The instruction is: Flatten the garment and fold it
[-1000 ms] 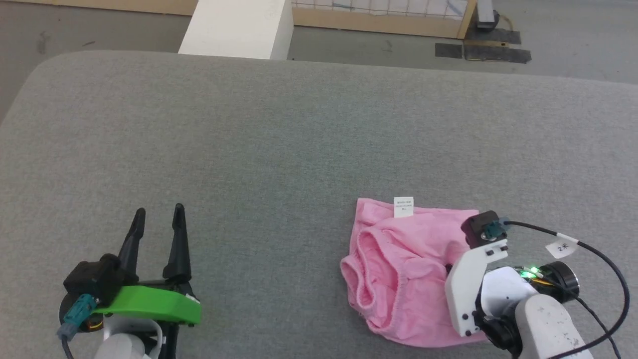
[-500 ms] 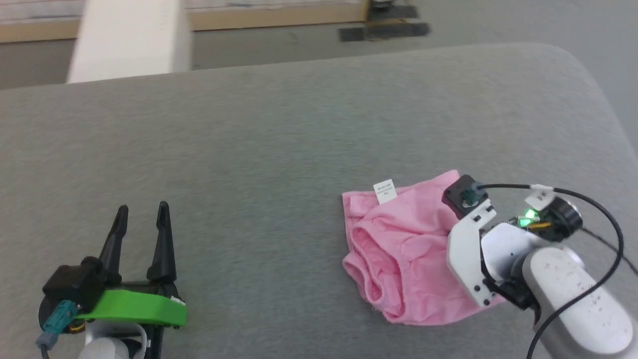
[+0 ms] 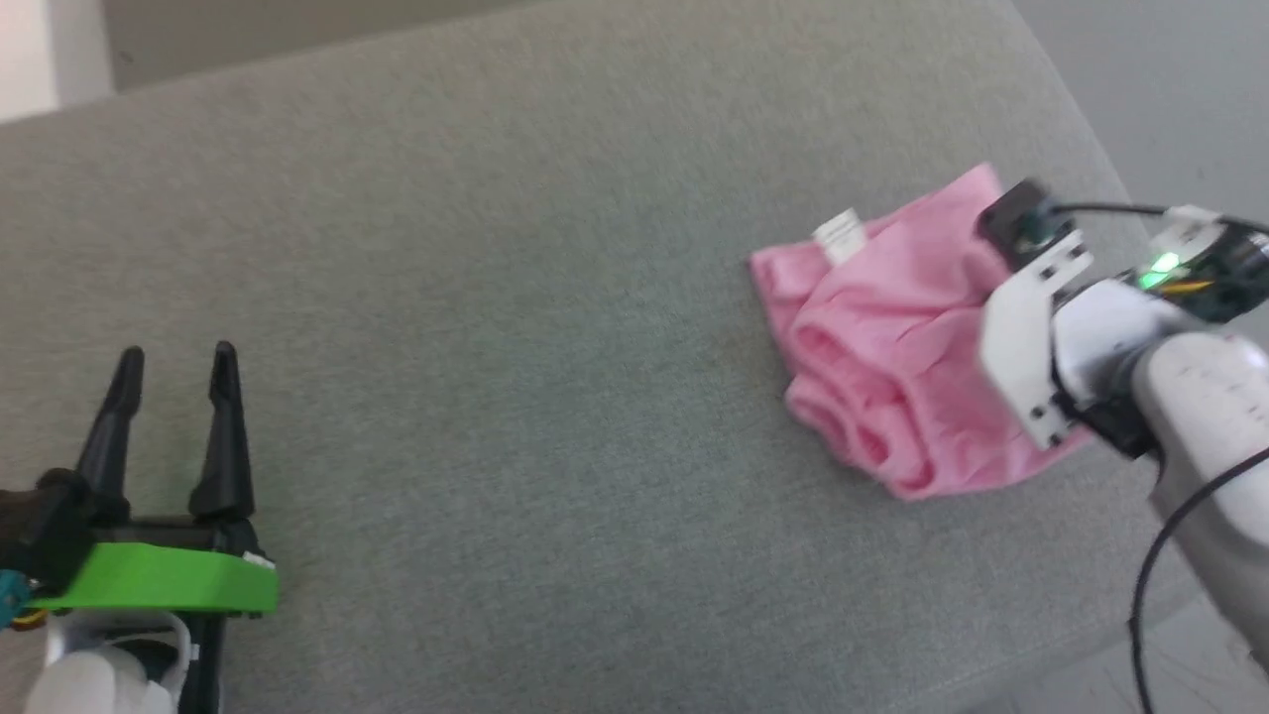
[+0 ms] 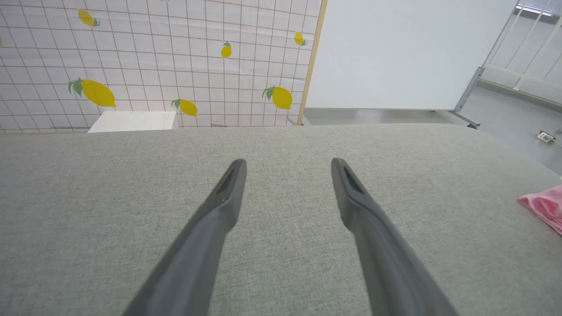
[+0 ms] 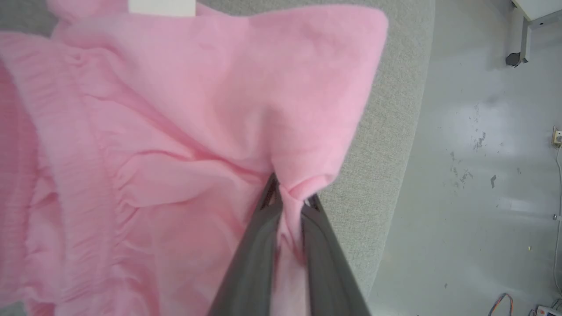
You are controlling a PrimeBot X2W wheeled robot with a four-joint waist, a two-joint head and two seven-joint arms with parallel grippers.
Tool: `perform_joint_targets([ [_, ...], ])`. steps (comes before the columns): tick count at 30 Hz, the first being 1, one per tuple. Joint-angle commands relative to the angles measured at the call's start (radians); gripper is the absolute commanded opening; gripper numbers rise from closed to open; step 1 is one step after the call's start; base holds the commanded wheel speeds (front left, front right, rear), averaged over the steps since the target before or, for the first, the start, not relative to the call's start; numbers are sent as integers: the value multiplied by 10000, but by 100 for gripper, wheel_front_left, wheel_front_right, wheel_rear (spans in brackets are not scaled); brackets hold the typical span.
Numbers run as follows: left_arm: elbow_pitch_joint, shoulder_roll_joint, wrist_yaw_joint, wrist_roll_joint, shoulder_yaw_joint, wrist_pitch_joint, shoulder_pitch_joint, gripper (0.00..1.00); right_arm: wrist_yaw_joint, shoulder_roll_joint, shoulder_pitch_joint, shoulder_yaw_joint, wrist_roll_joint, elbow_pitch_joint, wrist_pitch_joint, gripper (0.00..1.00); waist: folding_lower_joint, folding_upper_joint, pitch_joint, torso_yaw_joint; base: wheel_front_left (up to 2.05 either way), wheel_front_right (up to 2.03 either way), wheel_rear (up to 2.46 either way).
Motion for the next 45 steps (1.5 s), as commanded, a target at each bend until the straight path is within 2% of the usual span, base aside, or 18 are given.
perform_joint_targets([
  [1, -149, 152, 53, -37, 94, 96, -69, 100, -17, -79, -227, -206, -181, 176, -135, 0, 0, 82, 1170, -531, 0, 0, 0],
  [7, -714, 494, 116, -57, 348, 342, -52, 100, -17, -385, -604, -1265, -640, 760, -614, 0, 0, 82, 1811, -261, 0, 0, 0],
  [17, -1139, 802, 198, -148, 629, 515, 38, 100, -17, 21, -762, -3729, -1870, 1467, -1049, 0, 0, 82, 2222, 82, 0, 0, 0],
  [18, -1153, 800, 208, -151, 627, 512, 47, 100, -17, 85, -753, -3981, -2036, 1475, -1128, 35, 0, 82, 2217, 107, 0, 0, 0],
  [19, -1145, 793, 215, -154, 616, 497, 59, 100, -17, 173, -710, -4251, -2245, 1519, -1106, 100, 0, 82, 2179, 134, 0, 0, 0],
  [23, -993, 717, 249, -161, 540, 404, 95, 100, -17, 380, -541, -4882, -2782, 1386, -1198, 100, 0, 82, 1887, 232, 0, 0, 0],
  [27, -729, 515, 304, -146, 350, 239, 118, 100, -17, 562, -433, -5384, -2855, 922, -1567, 100, 0, 82, 1271, 400, 0, 0, 0],
  [31, -329, 266, 388, -107, 131, 48, 131, 100, -17, 938, -340, -5810, -2577, 4, -2398, 100, 0, 82, 407, 676, 0, 0, 0],
  [34, -17, 98, 529, 43, -26, -100, 122, 100, -17, 1481, -150, -6021, -1937, -956, -3165, 100, 0, 82, -272, 1008, 0, 0, 0],
  [40, 372, -245, 817, 224, -282, -274, 41, 100, -17, 2248, 727, -5862, -1125, -2822, -4591, 100, 0, 82, -1365, 1787, 0, 0, 0],
  [45, 648, -326, 1101, 579, -448, -373, -98, 100, -17, 2929, 1494, -5830, -809, -3862, -5865, 100, 0, 82, -1986, 2428, 0, 0, 0],
])
